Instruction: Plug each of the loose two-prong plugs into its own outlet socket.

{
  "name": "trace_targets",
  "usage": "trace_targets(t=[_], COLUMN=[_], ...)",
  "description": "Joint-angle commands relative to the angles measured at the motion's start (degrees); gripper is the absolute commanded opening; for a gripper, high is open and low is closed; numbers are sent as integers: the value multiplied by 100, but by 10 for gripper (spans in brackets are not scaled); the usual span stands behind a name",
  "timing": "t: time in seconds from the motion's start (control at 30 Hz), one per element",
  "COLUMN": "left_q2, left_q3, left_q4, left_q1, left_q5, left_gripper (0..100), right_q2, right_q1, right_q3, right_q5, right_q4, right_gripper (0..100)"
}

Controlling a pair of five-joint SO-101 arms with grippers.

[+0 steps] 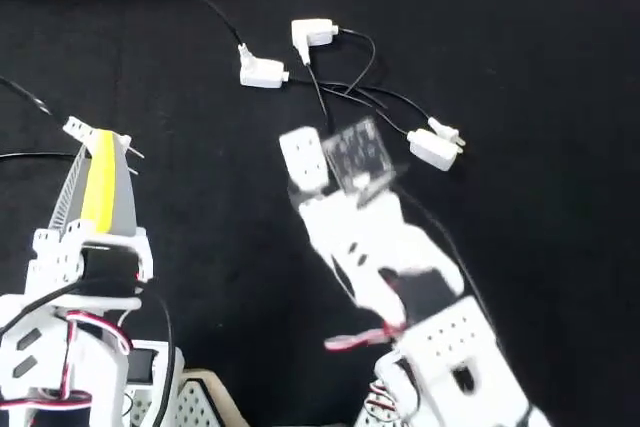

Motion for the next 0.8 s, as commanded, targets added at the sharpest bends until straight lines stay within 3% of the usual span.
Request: trace_targets(t=[0.0, 0.1, 0.37, 0.6, 0.77], left_q2=[0, 0, 0, 0, 0], left_q3=[-40, -48, -48, 13, 13], left_q4=[-114, -141, -114, -105, 18], left_q1=[-40, -40, -40, -40, -92], left_q5=[62, 62, 79, 1037, 1829], left_gripper=[30, 30, 30, 30, 30], right_q2=[-1077, -1077, 769, 3310, 3635], right_q1=[-510, -774, -774, -862, -1178], right_q3=[576, 769, 620, -303, -505], right_q5=[360, 932, 932, 993, 993], right_q4=[712, 905, 378, 88, 114], right_gripper=[15, 15, 123, 120, 129])
